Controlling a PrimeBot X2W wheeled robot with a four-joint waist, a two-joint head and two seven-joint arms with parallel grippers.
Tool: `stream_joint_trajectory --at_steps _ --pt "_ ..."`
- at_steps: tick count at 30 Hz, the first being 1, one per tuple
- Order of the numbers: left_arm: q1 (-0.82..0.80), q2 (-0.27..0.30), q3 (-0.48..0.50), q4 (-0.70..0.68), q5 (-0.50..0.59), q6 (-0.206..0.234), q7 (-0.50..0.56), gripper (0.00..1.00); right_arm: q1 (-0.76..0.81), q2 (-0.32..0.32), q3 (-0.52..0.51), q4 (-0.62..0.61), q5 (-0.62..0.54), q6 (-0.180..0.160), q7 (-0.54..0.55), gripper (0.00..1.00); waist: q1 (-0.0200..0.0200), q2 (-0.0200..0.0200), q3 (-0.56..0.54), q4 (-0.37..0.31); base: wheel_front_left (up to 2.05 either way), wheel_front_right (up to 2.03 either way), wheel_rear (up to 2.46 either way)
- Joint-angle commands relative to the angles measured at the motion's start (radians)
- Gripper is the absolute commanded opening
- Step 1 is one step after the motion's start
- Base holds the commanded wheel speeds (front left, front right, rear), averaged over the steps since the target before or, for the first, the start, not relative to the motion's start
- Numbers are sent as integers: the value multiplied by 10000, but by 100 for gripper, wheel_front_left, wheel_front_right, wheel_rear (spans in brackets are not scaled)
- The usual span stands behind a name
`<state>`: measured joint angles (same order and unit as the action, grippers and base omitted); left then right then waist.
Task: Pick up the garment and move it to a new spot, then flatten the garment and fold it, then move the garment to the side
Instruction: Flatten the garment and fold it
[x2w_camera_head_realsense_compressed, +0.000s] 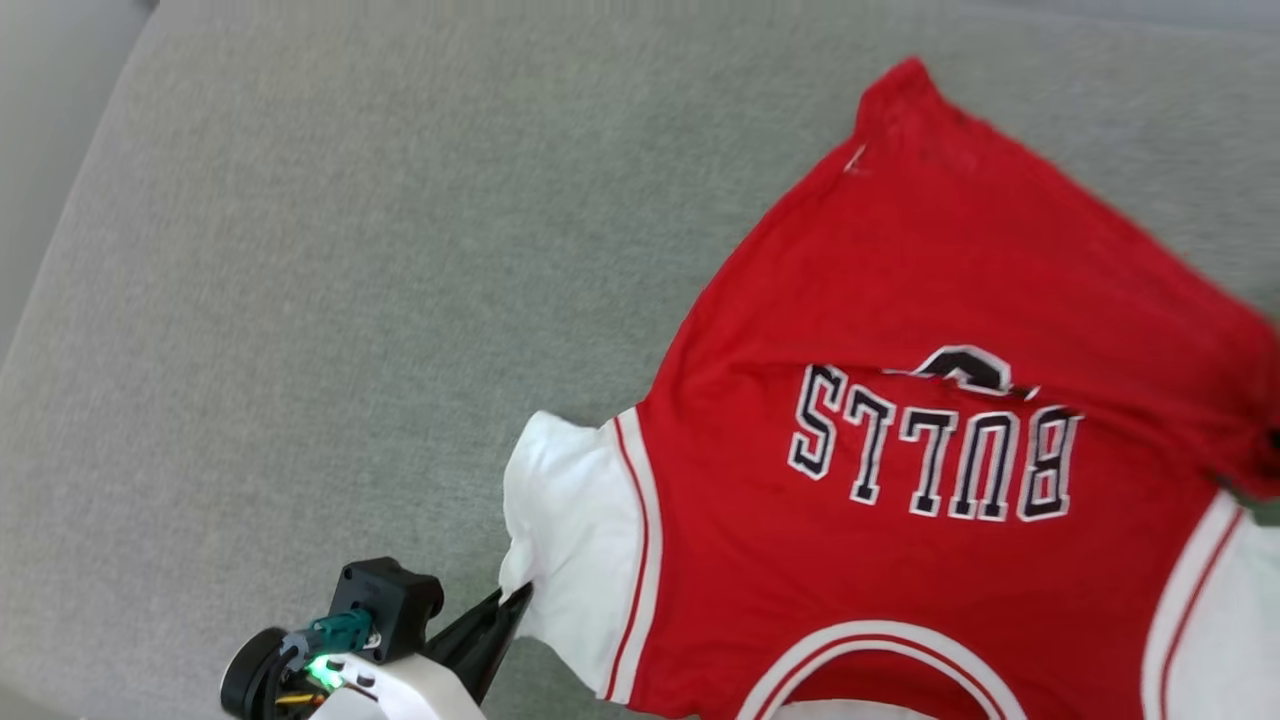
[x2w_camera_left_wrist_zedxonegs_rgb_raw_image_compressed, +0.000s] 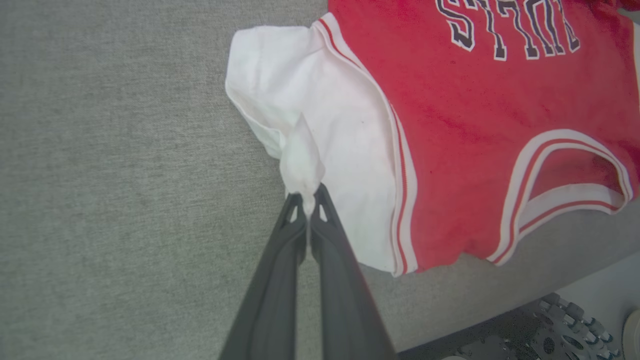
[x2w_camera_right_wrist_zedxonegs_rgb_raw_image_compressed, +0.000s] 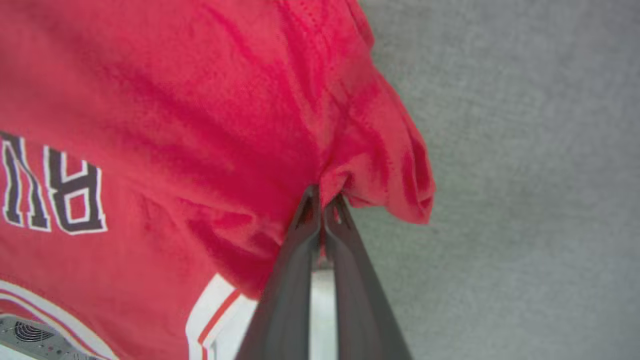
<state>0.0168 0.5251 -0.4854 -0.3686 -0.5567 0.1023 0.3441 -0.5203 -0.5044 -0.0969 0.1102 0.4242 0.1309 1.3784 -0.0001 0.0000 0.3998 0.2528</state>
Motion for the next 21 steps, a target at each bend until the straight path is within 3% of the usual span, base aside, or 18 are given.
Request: stream_joint_trajectory --at_steps 1,14,21 --pt "212 69 54 77 -56 112 -34 0 692 168 -206 -275 302 -3 -183 0 1 0 -842 -751 0 0 0" --pt "646 141 443 399 -496 396 -175 0 4460 610 -719 -1931 1099 -3 -956 0 1 0 -2045 -1608 0 0 0" --pt "794 144 579 397 -612 543 -219 0 5651 1261 -935 -2448 1168 -3 -1417 0 1 0 -2317 -1861 0 0 0"
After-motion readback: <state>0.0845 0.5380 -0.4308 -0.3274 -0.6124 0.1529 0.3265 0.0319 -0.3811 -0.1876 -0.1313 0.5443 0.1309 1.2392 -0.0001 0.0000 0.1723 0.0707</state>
